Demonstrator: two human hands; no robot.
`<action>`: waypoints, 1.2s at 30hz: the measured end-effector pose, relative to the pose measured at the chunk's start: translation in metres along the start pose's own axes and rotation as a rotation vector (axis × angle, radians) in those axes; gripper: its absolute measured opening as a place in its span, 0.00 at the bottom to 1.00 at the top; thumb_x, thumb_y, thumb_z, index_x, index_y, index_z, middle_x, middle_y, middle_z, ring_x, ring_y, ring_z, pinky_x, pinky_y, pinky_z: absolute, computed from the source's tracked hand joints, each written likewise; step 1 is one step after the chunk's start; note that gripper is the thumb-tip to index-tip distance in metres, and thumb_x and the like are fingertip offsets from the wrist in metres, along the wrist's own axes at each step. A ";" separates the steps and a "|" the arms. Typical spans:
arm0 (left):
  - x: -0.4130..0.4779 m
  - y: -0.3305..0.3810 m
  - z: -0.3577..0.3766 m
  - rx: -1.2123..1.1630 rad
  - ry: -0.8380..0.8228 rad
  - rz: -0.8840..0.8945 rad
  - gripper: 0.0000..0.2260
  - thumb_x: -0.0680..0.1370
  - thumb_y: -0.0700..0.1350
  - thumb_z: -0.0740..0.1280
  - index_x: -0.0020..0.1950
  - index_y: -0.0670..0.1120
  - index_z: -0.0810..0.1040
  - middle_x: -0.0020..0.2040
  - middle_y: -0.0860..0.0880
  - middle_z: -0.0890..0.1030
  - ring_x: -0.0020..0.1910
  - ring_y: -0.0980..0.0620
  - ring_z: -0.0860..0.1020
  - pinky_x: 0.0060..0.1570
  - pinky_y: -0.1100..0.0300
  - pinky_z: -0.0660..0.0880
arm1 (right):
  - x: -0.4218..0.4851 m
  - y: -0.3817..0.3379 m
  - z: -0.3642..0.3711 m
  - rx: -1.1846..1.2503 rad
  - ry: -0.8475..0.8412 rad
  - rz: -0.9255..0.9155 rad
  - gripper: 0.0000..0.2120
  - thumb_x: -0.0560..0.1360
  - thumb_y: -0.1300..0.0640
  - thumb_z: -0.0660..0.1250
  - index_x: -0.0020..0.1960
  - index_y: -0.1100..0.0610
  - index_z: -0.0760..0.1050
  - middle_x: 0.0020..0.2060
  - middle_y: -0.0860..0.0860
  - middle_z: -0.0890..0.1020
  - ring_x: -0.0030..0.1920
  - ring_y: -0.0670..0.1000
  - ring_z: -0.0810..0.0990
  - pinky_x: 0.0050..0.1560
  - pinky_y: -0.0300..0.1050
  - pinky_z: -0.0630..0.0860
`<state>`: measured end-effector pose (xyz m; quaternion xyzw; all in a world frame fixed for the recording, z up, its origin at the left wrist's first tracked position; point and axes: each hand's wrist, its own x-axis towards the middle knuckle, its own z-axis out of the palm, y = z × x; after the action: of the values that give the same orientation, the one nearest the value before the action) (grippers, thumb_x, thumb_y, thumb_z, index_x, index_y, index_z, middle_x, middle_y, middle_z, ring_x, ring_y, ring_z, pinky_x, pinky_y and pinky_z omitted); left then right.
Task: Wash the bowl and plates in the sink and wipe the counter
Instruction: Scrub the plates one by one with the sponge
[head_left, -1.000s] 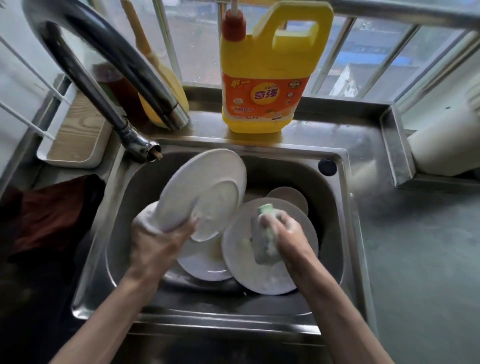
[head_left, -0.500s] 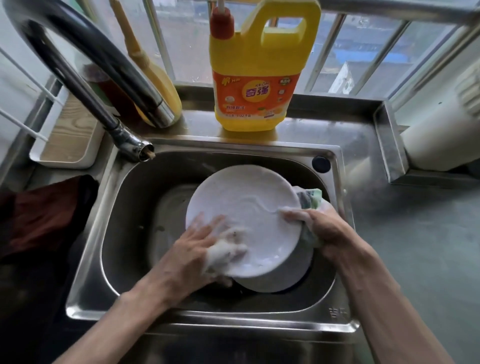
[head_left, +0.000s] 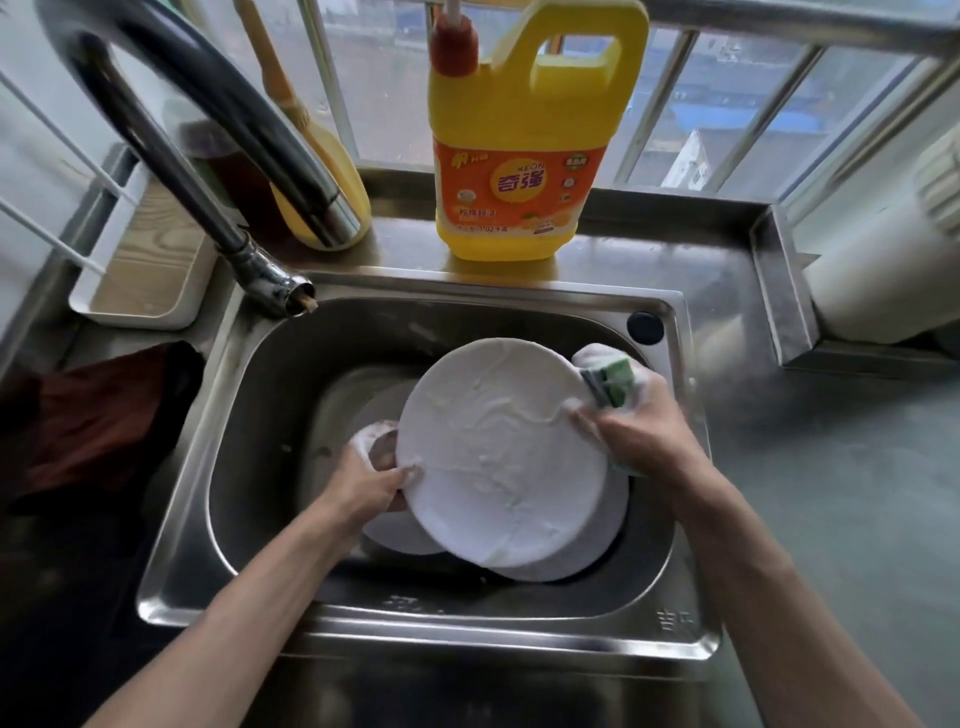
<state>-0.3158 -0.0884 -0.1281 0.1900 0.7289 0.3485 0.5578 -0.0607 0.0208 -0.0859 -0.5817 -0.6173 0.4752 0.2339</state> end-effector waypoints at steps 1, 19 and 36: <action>0.001 -0.002 0.001 -0.005 0.006 -0.015 0.22 0.77 0.31 0.72 0.63 0.51 0.71 0.54 0.49 0.81 0.51 0.51 0.80 0.41 0.51 0.84 | 0.001 0.001 0.001 -0.132 0.057 -0.052 0.14 0.72 0.62 0.75 0.54 0.50 0.78 0.46 0.45 0.82 0.48 0.52 0.82 0.50 0.46 0.77; 0.017 -0.034 0.043 0.714 -0.037 0.186 0.18 0.78 0.41 0.70 0.64 0.47 0.66 0.60 0.44 0.78 0.60 0.38 0.78 0.55 0.51 0.75 | 0.001 0.010 0.036 -0.297 -0.034 -0.166 0.20 0.78 0.57 0.68 0.67 0.42 0.73 0.50 0.43 0.82 0.50 0.48 0.81 0.50 0.38 0.72; 0.054 -0.023 -0.043 0.888 0.229 -0.111 0.20 0.77 0.45 0.73 0.66 0.42 0.72 0.65 0.39 0.78 0.63 0.37 0.78 0.57 0.49 0.77 | -0.006 0.005 0.081 -0.270 -0.100 -0.088 0.24 0.79 0.59 0.68 0.71 0.43 0.70 0.54 0.50 0.83 0.55 0.53 0.81 0.54 0.50 0.78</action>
<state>-0.3706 -0.0811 -0.1756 0.3316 0.8735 -0.0090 0.3562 -0.1249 -0.0108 -0.1244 -0.5560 -0.7113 0.4054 0.1430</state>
